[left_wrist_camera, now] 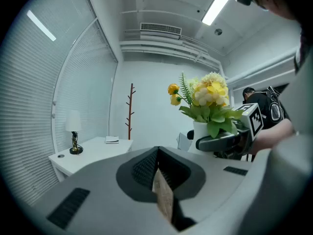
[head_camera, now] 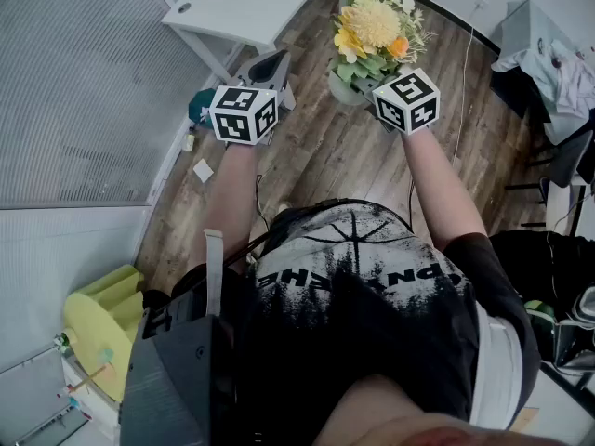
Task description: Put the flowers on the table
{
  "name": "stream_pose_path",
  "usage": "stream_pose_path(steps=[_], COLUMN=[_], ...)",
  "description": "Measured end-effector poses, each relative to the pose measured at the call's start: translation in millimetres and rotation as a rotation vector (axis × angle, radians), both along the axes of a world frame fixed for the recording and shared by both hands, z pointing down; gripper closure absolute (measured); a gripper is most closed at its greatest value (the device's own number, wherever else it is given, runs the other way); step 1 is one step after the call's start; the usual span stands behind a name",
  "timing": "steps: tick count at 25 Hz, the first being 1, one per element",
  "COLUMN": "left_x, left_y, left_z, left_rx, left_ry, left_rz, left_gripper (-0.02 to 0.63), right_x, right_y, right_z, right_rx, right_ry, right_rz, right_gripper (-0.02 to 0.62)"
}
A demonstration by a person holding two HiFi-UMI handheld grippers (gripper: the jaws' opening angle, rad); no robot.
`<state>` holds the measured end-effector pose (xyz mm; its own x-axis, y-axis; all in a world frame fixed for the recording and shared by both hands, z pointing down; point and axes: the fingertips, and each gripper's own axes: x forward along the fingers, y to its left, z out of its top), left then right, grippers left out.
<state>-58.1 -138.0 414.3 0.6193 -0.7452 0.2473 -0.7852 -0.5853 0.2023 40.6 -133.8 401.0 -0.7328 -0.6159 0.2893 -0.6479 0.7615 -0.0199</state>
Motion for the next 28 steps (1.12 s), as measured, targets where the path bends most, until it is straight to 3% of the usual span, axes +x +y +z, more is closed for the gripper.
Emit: stream_pose_path(steps=[12,28], left_x=[-6,-21], left_y=[7,2], left_z=[3,-2], left_rx=[0.001,-0.045], left_ry=[0.004,0.026], left_rz=[-0.01,-0.07], left_gripper=[0.594,0.594], right_x=[0,2], right_y=[4,0], right_z=[3,5], right_rx=[0.019,-0.039], right_ry=[0.025,0.026], right_rz=[-0.006,-0.054], right_gripper=[0.345,0.345])
